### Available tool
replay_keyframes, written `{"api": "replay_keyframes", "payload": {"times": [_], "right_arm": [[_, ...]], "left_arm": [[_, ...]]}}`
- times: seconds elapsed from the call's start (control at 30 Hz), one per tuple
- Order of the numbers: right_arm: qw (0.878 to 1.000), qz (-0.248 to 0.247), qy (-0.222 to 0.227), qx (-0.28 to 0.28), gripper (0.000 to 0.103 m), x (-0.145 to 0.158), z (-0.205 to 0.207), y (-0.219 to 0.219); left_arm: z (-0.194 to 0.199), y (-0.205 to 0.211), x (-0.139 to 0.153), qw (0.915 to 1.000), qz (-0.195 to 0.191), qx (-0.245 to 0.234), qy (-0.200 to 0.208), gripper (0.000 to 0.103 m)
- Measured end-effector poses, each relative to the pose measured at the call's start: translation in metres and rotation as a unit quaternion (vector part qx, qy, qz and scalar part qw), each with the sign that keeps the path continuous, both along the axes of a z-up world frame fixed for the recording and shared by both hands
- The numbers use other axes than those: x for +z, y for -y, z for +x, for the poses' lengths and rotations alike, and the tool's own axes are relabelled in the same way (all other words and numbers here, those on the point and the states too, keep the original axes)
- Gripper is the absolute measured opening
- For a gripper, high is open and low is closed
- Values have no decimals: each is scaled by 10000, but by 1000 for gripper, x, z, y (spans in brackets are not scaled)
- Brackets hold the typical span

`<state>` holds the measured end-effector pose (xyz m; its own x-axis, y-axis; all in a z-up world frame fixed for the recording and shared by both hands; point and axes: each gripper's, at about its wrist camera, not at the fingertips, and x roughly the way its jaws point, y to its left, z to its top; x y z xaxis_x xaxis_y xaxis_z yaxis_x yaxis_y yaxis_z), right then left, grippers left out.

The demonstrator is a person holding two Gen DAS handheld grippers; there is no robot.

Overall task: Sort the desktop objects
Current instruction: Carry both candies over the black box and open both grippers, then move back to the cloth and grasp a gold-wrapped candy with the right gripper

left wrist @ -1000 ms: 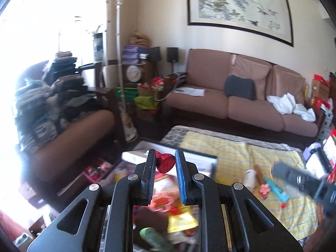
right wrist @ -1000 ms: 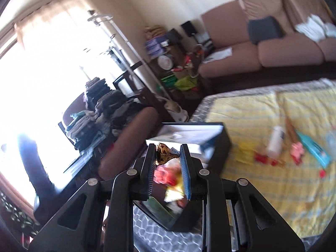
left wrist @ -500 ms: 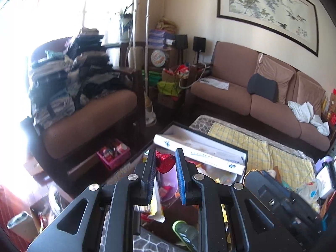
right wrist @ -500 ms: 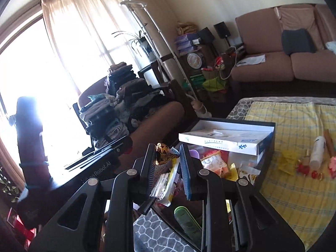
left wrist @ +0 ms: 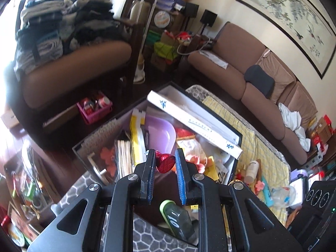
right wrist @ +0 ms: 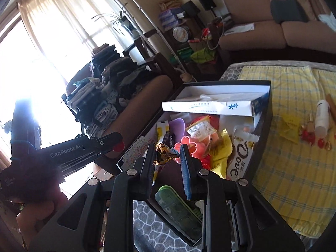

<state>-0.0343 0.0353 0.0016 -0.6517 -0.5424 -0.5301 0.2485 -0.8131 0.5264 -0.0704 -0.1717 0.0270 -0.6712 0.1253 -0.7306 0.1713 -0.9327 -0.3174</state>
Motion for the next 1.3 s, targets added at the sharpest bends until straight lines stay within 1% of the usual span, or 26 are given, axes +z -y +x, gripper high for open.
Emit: {"api": "replay_keyframes", "payload": {"times": [0.13, 0.23, 0.3, 0.37, 0.43, 0.53, 0.57, 0.6, 0.63, 0.67, 0.7, 0.73, 0.77, 0.8, 0.83, 0.97, 1.03, 1.07, 1.17, 1.23, 1.3], "right_arm": [[9998, -7, 192, 4, 22, -7, -6, 3], [9993, 174, 326, 22, 22, -16, -10, 16], [9990, 282, 359, 17, 22, -19, -10, 21], [9990, 236, 372, -42, 24, -19, -10, 21], [9992, 128, 364, -142, 32, -19, -8, 16], [9990, 13, 376, -230, 33, -19, -7, 7], [9989, 11, 398, -265, 33, -19, -7, 3], [9987, 10, 412, -285, 34, -19, -7, 2], [9985, -4, 427, -330, 37, -20, -7, -1], [9983, -19, 445, -368, 38, -20, -7, -5], [9979, -33, 481, -429, 39, -21, -7, -9], [9976, -45, 497, -472, 40, -21, -7, -12], [9972, -61, 516, -530, 41, -23, -7, -17], [9969, -69, 537, -577, 45, -23, -8, -20], [9964, -70, 560, -631, 48, -24, -7, -25], [9943, 39, 626, -866, 50, -26, -6, -45], [9923, 162, 676, -1024, 54, -27, -3, -60], [9912, 231, 697, -1098, 54, -27, 0, -68], [9865, 474, 778, -1363, 57, -30, 11, -100], [9819, 571, 849, -1597, 64, -32, 22, -126], [9722, 700, 1036, -1980, 66, -39, 34, -160]], "left_arm": [[-5, -5, -9, 9997, -157, -19, 175, 18], [-11, -9, -18, 9995, -105, -52, 303, 18], [-11, -9, -22, 9995, 33, -39, 309, 18], [-10, -9, -21, 9995, 48, 15, 318, 18], [-8, -8, -19, 9995, 5, 80, 304, 20], [-7, -4, -20, 9993, 47, 163, 325, 29], [-7, -2, -20, 9992, 60, 191, 335, 35], [-7, -1, -20, 9992, 78, 209, 342, 44], [-7, -1, -20, 9991, 104, 226, 336, 49], [-6, -1, -19, 9991, 123, 239, 322, 57], [-6, -1, -18, 9991, 133, 242, 306, 63], [-6, -2, -17, 9992, 142, 239, 294, 66], [-5, -2, -16, 9992, 155, 230, 287, 72], [-5, -3, -16, 9992, 172, 218, 282, 78], [-5, -4, -16, 9993, 189, 202, 270, 79], [-6, -9, -16, 9993, 188, 137, 300, 80], [-6, -14, -15, 9993, 193, 82, 309, 80], [-6, -18, -13, 9994, 197, 26, 291, 80], [-3, -39, -5, 9993, 162, -300, 132, 81], [-2, -58, -1, 9983, 82, -582, 54, 84], [-2, -82, 2, 9963, 7, -863, 6, 87]]}}
